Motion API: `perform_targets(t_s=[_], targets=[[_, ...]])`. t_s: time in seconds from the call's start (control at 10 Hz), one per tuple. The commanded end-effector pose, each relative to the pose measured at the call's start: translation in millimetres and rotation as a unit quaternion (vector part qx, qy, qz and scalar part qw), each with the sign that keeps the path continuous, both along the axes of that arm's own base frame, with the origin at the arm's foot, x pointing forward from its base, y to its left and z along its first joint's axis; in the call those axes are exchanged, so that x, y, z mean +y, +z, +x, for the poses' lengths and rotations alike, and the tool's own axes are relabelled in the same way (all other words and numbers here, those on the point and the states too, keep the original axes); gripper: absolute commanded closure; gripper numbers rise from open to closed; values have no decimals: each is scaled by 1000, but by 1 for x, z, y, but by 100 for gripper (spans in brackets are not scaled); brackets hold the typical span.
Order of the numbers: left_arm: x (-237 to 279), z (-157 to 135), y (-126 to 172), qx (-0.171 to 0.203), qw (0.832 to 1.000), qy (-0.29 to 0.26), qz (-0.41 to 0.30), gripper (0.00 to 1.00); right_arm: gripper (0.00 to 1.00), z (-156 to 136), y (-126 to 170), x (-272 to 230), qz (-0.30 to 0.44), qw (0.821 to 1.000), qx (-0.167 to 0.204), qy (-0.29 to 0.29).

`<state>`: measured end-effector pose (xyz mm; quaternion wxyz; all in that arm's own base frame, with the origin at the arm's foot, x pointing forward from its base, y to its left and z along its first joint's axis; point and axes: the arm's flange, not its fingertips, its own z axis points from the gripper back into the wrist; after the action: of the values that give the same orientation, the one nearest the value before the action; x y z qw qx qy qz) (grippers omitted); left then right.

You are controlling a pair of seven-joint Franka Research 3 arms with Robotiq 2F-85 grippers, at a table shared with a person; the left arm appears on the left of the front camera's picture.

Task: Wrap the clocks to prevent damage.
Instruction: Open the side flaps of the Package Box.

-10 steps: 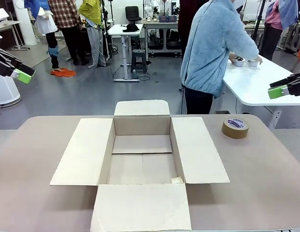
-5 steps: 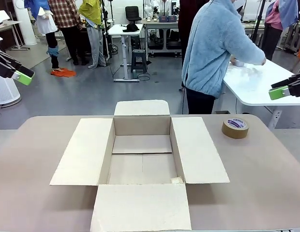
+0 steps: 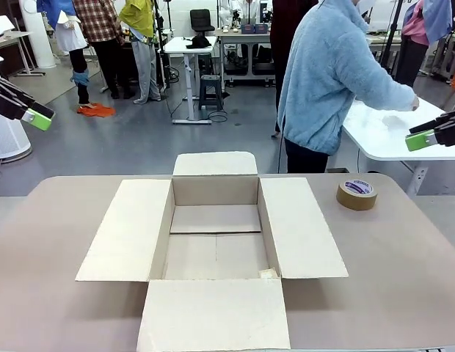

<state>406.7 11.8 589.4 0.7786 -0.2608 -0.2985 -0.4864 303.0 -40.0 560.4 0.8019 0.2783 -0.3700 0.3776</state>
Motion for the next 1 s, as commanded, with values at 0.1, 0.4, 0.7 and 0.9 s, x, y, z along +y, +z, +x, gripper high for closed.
perform_targets(t_s=[0.1,0.4,0.7,0.9], targets=[[0,-10,0,-7,1000,10,5,100,63,-1,-3,3,8,1000,14,-24],[5,-8,2,-8,1000,9,-7,100,100,3,-4,3,11,999,22,-25],[11,-5,0,-6,1000,7,-8,100,100,8,-6,4,12,999,31,-24],[13,-4,-2,-3,1000,8,-10,100,100,13,-10,6,12,999,41,-21]])
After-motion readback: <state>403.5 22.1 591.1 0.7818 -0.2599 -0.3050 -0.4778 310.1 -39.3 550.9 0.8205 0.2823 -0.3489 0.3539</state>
